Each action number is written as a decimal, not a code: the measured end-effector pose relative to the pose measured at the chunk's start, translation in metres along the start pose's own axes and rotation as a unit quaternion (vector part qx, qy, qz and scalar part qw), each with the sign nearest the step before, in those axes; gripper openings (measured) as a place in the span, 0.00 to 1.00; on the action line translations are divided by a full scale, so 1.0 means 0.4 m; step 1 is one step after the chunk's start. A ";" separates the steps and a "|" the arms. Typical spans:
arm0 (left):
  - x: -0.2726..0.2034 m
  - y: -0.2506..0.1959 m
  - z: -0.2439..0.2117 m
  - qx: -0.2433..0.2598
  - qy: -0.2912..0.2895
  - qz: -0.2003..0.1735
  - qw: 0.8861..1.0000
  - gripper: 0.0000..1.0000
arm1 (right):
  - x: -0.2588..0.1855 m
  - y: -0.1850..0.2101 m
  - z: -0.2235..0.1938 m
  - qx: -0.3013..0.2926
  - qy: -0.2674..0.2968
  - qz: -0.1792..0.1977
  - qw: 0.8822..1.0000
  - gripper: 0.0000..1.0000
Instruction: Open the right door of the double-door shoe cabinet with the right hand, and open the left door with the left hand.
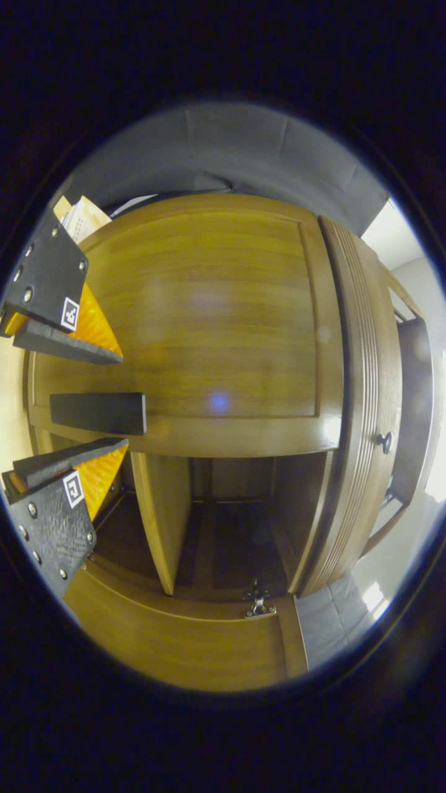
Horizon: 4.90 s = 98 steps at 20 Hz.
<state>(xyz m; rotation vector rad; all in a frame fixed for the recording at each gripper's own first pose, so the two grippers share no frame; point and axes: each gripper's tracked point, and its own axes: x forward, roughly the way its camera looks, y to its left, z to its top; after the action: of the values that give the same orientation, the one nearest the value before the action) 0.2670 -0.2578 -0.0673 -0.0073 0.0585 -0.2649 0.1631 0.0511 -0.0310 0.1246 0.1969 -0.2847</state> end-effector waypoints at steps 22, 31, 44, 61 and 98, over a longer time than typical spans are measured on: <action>-0.028 -0.014 -0.017 0.000 0.008 -0.025 1.000 0.16 | 0.015 0.052 -0.028 0.021 0.004 0.005 1.000 0.93; -0.160 0.006 -0.017 -0.002 0.005 -0.064 0.998 0.16 | 0.027 0.104 -0.035 0.026 0.000 0.041 0.999 0.93; -0.358 0.105 -0.025 -0.007 0.006 -0.047 0.999 0.15 | 0.036 0.182 -0.044 0.017 0.006 0.119 0.993 0.93; -0.561 0.340 -0.024 -0.016 -0.021 0.002 1.000 0.14 | 0.071 0.325 -0.046 0.005 0.022 0.214 0.977 0.93; -0.942 0.610 0.130 -0.030 -0.068 0.116 0.990 0.04 | 0.157 0.328 0.070 -0.009 -0.034 0.214 0.976 0.92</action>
<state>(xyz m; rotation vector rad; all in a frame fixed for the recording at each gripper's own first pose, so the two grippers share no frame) -0.0294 0.0764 0.0025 -0.0787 -0.0678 -0.0289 0.2652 0.1550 -0.0044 0.1367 0.1014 0.1418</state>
